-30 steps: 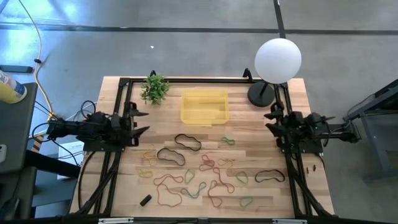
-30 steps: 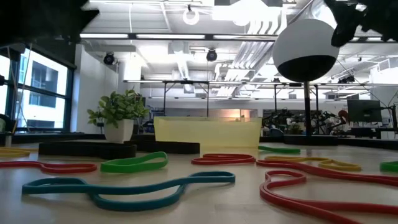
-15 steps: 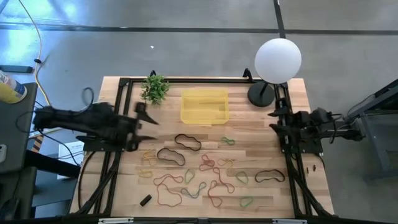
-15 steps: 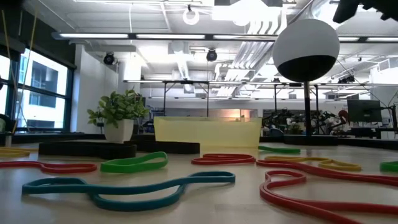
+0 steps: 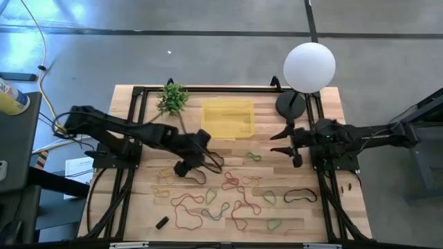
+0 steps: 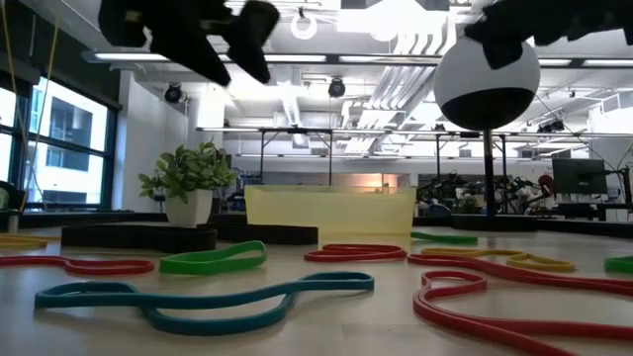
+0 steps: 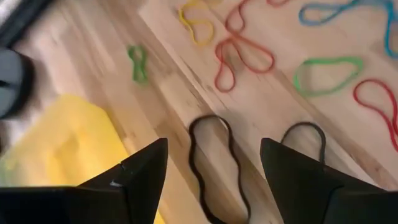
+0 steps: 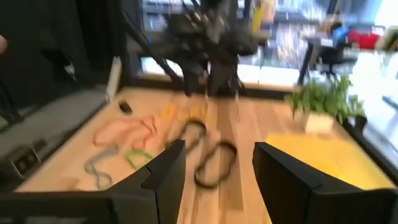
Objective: Pick and place rubber bands into bin
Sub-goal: Put the black rubber band into the yellow bin
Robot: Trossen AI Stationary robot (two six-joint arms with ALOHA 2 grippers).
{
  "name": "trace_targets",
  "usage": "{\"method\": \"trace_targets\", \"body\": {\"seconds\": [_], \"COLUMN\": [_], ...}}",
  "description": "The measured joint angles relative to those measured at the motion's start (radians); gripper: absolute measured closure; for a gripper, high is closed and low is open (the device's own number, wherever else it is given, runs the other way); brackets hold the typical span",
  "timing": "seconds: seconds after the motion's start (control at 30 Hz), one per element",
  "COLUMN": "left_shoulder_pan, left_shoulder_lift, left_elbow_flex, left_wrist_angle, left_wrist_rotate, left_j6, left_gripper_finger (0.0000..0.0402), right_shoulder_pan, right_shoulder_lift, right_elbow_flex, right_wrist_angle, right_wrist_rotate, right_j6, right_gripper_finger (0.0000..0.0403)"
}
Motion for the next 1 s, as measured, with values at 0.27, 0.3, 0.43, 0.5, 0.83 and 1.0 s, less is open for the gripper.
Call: {"method": "trace_targets", "body": {"seconds": [0.27,0.3,0.43,0.5,0.83,1.0], "left_shoulder_pan": [-0.010,-0.010,-0.009,-0.010,-0.009,-0.009], "left_shoulder_lift": [0.161,0.172,0.201,0.213,0.296,0.330], "left_elbow_flex": [0.031,0.030,0.031,0.031,0.030,0.030], "left_wrist_angle": [-0.061,-0.078,-0.052,-0.031,0.041,0.065], "left_wrist_rotate": [-0.057,-0.073,-0.095,-0.095,-0.087,-0.085], "left_j6": [-0.135,-0.153,-0.214,-0.233,-0.289,-0.324], "left_gripper_finger": [0.0156,0.0156,0.0156,0.0156,0.0156,0.0156], "right_shoulder_pan": [0.000,0.000,0.000,0.000,0.000,0.000], "right_shoulder_lift": [0.090,0.098,0.116,0.117,0.130,0.130], "right_elbow_flex": [0.001,0.001,0.001,0.001,0.001,0.001], "right_wrist_angle": [-0.088,-0.088,-0.084,-0.089,-0.093,-0.094], "right_wrist_rotate": [0.064,0.064,0.066,0.071,0.072,0.072], "right_j6": [0.063,0.071,0.076,0.077,0.091,0.091], "right_gripper_finger": [0.0226,0.0226,0.0226,0.0226,0.0226,0.0226]}}
